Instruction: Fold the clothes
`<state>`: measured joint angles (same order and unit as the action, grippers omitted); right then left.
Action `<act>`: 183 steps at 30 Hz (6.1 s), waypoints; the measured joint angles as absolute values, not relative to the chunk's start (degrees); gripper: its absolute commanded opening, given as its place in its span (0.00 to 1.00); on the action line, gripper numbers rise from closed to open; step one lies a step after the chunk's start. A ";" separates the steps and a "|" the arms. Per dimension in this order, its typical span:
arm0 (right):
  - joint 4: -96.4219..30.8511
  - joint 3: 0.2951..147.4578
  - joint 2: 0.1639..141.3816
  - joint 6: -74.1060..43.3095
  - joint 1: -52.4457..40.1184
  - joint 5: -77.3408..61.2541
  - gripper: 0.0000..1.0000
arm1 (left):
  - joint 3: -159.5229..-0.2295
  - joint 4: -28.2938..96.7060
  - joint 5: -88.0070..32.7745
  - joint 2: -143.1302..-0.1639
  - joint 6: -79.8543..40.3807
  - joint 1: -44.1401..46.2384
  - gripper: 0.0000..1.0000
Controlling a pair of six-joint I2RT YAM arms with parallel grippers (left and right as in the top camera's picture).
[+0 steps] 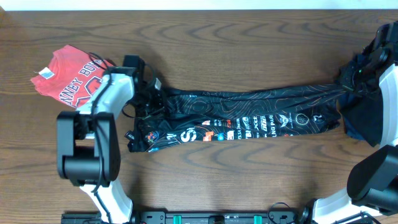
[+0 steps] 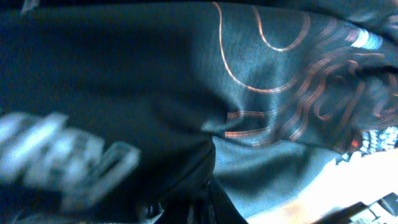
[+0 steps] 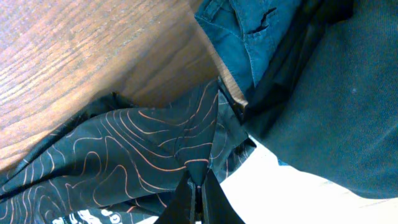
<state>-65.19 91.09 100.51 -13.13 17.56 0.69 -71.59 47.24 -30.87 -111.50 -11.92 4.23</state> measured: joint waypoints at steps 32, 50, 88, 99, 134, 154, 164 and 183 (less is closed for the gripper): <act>-64.88 91.09 100.51 -13.13 17.56 0.89 0.01 | -61.98 50.37 -18.59 -100.75 -11.75 6.55 0.51; -64.88 91.09 100.51 -13.13 17.56 0.89 0.01 | -58.70 41.95 -15.22 -100.84 -11.73 11.79 0.50; -65.28 91.09 100.51 -13.13 17.56 0.86 0.01 | -62.98 47.81 -11.77 -96.25 -10.83 13.85 0.06; -68.31 94.74 92.42 -12.53 17.56 -1.17 0.01 | -82.70 54.94 -11.57 -70.54 -9.10 9.58 0.06; -67.94 121.82 101.56 -7.38 18.59 -7.09 0.01 | -99.44 46.19 -12.49 -81.47 -9.21 -0.64 0.06; -46.33 142.89 114.15 -16.14 12.60 -2.09 0.01 | -109.38 5.87 -14.24 -99.02 -11.18 -1.87 0.06; -81.17 140.22 109.84 -12.14 12.62 6.90 0.01 | -109.80 59.94 -17.74 -93.03 -11.86 -1.13 0.06; -88.16 95.61 112.81 -11.42 19.09 11.55 0.01 | -63.31 67.68 -22.02 -96.03 -6.61 2.70 0.06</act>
<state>-88.16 95.61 112.81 -11.42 19.09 11.55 -63.31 67.68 -22.02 -96.03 -6.61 2.70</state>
